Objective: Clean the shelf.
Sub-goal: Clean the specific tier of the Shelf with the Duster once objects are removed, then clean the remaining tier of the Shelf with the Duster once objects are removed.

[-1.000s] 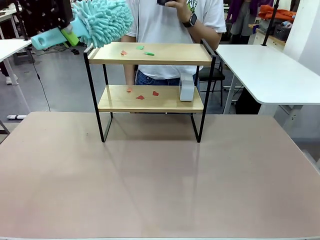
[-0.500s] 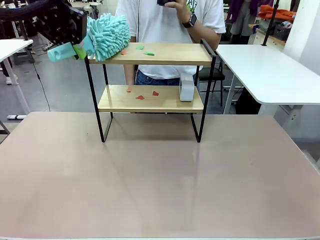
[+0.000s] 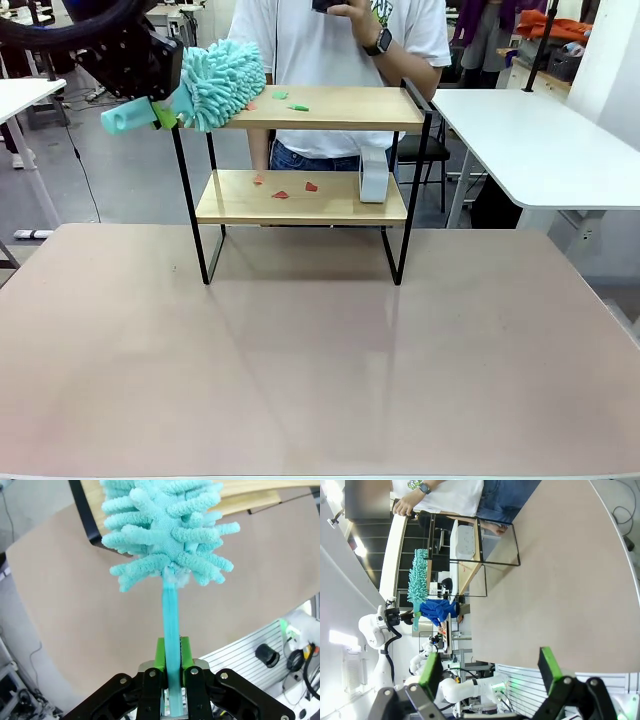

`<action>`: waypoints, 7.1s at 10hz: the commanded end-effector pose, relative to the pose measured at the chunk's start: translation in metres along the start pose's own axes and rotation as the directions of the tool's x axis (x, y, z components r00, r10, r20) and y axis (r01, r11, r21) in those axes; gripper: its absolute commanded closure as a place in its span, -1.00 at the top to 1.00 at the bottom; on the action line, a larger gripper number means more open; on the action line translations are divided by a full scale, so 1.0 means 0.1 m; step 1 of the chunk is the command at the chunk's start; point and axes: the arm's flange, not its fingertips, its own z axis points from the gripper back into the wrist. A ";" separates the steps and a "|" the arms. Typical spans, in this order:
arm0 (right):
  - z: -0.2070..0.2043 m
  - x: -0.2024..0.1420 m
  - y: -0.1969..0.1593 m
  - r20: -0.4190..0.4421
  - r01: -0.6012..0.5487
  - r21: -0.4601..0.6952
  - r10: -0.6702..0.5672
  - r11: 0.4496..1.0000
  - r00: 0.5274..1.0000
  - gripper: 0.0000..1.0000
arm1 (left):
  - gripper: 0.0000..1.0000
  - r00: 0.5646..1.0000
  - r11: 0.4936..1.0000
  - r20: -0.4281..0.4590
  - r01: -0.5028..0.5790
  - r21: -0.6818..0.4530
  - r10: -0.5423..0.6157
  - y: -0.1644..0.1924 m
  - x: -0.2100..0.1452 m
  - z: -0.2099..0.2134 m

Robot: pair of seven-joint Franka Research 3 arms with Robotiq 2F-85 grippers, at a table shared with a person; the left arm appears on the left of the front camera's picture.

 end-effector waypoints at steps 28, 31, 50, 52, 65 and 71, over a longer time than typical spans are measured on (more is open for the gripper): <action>-0.01 0.01 0.01 0.010 -0.028 0.019 0.028 0.999 1.000 1.00 | -1.00 0.969 0.807 0.246 0.136 -0.575 0.012 2.11 -1.28 0.66; -0.01 0.01 0.01 0.010 -0.028 0.019 0.028 0.999 1.000 1.00 | -1.00 0.940 0.687 0.173 -0.082 -0.722 0.294 2.63 -1.74 -0.17; -0.01 0.01 0.01 0.010 -0.028 0.019 0.028 0.999 1.000 1.00 | -1.00 0.943 0.603 0.075 -0.146 -0.784 0.325 2.96 -1.94 -1.01; -0.01 0.01 0.01 0.010 -0.028 0.019 0.028 0.999 1.000 1.00 | -1.00 0.943 0.603 0.075 -0.146 -0.784 0.325 2.96 -1.94 -1.01; -0.01 0.01 0.01 0.010 -0.028 0.019 0.028 0.999 1.000 1.00 | -0.75 0.967 0.652 0.155 -0.016 -0.758 0.203 2.22 -3.00 -0.31; -0.01 0.01 0.01 0.010 -0.028 0.019 0.028 0.999 1.000 1.00 | -0.75 0.899 0.651 0.010 0.325 -0.687 -0.438 1.25 -3.26 -0.53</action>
